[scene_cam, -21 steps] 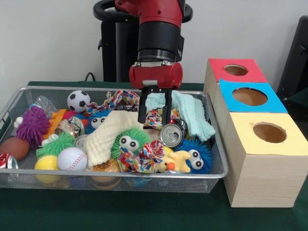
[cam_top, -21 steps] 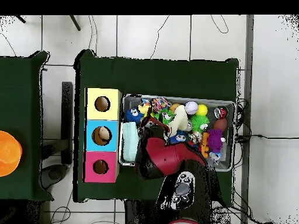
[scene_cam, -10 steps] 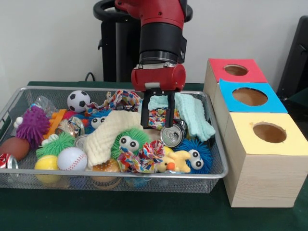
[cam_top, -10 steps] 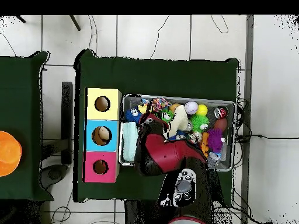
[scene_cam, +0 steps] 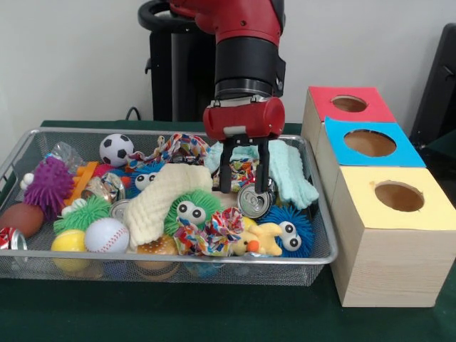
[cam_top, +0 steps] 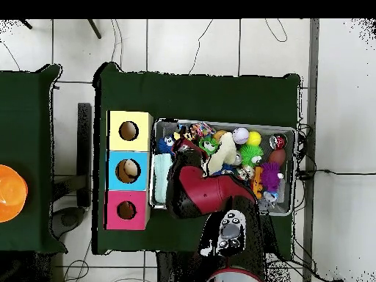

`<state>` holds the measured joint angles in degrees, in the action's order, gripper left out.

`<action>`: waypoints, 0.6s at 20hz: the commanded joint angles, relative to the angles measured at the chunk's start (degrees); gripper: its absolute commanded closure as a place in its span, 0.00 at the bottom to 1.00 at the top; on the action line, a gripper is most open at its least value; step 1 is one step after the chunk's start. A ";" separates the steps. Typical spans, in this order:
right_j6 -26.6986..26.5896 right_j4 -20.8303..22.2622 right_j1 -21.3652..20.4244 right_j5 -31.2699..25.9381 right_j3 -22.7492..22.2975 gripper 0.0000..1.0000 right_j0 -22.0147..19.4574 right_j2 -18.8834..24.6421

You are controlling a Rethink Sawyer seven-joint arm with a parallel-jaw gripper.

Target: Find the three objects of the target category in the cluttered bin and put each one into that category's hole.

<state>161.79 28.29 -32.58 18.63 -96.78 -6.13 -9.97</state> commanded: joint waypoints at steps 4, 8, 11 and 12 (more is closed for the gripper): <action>3.57 -6.90 5.54 9.78 2.98 0.00 1.27 2.89; 2.05 -8.13 8.04 12.22 4.13 0.00 1.27 2.15; 1.55 -7.71 8.93 12.39 4.83 0.00 0.55 2.51; 1.42 -7.93 9.24 12.63 5.01 0.00 0.63 2.51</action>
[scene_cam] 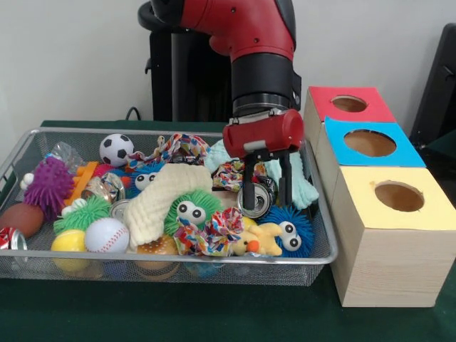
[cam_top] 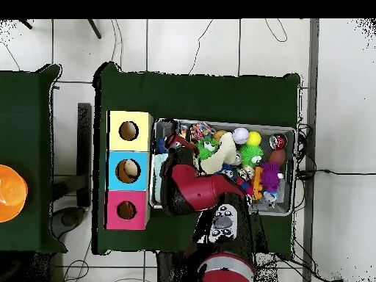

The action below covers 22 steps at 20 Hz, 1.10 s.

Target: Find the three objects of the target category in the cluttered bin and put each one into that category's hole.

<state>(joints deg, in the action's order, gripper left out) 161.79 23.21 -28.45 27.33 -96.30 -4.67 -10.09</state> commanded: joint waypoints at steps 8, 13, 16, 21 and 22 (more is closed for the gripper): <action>-0.31 -3.53 9.93 5.62 7.16 0.00 -0.95 1.41; -0.55 -1.05 11.10 3.68 7.54 0.00 -1.60 1.41; -0.71 0.68 12.26 0.07 7.87 0.00 -2.25 2.34; 0.17 4.66 11.65 -6.87 6.94 0.00 -5.38 7.15; 0.58 5.25 11.22 -8.30 6.25 0.00 -6.33 8.54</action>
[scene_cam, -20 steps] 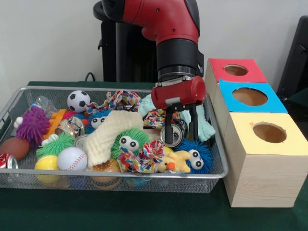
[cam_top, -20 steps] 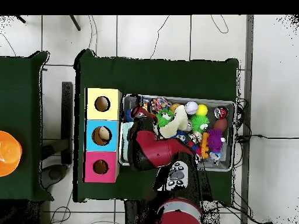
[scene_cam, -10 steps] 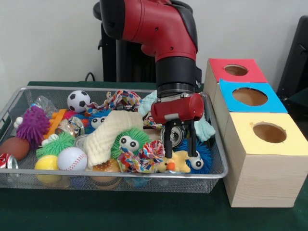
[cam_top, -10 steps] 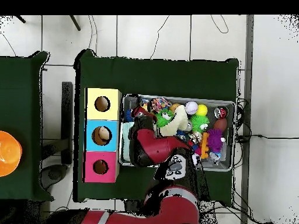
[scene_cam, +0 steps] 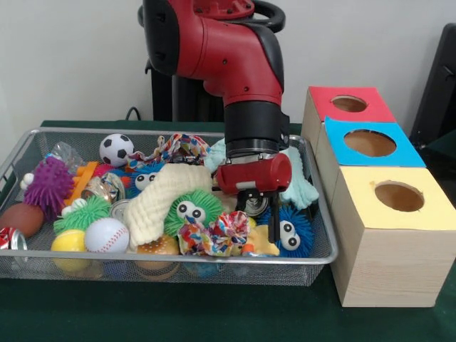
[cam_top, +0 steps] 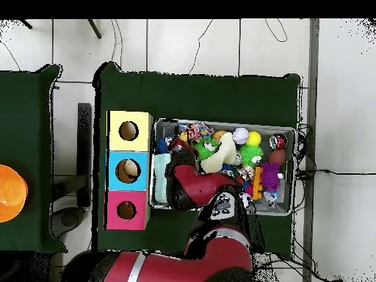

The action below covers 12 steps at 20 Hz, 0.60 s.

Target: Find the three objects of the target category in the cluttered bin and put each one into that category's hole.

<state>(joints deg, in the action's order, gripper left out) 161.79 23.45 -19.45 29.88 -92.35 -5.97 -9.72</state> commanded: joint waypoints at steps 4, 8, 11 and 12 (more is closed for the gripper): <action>0.62 5.15 1.59 -12.39 1.30 0.00 -5.88 9.31; 0.64 5.27 1.04 -11.86 1.10 0.00 -6.17 9.86; 0.14 5.57 0.98 -12.77 1.17 0.00 -6.59 10.51; -0.11 5.66 1.25 -13.20 1.28 0.00 -6.72 10.72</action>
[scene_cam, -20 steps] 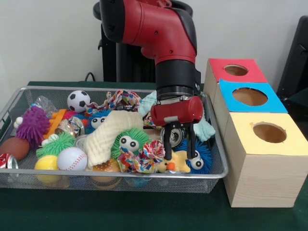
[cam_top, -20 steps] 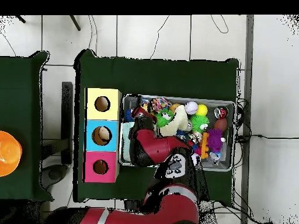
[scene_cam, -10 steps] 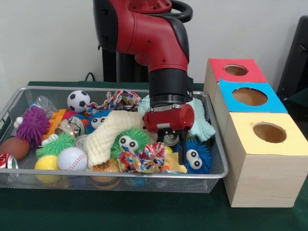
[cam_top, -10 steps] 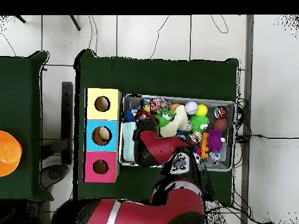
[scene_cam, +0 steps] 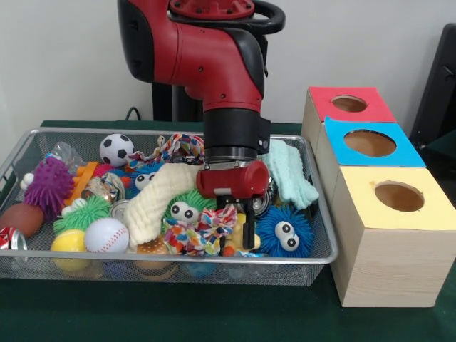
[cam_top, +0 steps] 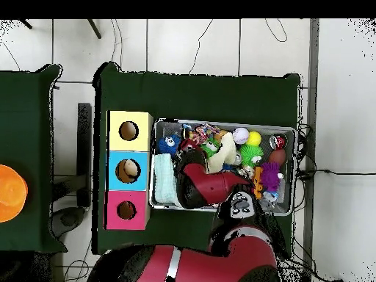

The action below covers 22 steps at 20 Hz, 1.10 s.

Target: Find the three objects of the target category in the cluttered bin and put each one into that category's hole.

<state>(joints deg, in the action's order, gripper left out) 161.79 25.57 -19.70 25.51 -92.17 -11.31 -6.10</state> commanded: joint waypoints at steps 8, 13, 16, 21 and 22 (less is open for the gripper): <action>-1.69 8.39 1.62 -14.42 0.22 0.00 -6.08 14.35; -4.30 11.10 2.58 -20.41 -1.24 0.00 -9.87 19.96; -5.82 11.08 2.54 -24.06 -2.30 0.00 -11.51 22.05; -7.16 10.44 2.43 -29.03 -3.25 0.00 -13.65 24.33; -7.66 10.52 2.37 -30.38 -3.43 1.00 -14.11 24.95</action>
<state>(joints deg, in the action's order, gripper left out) 161.79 33.21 -21.50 10.03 -92.37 -23.63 10.20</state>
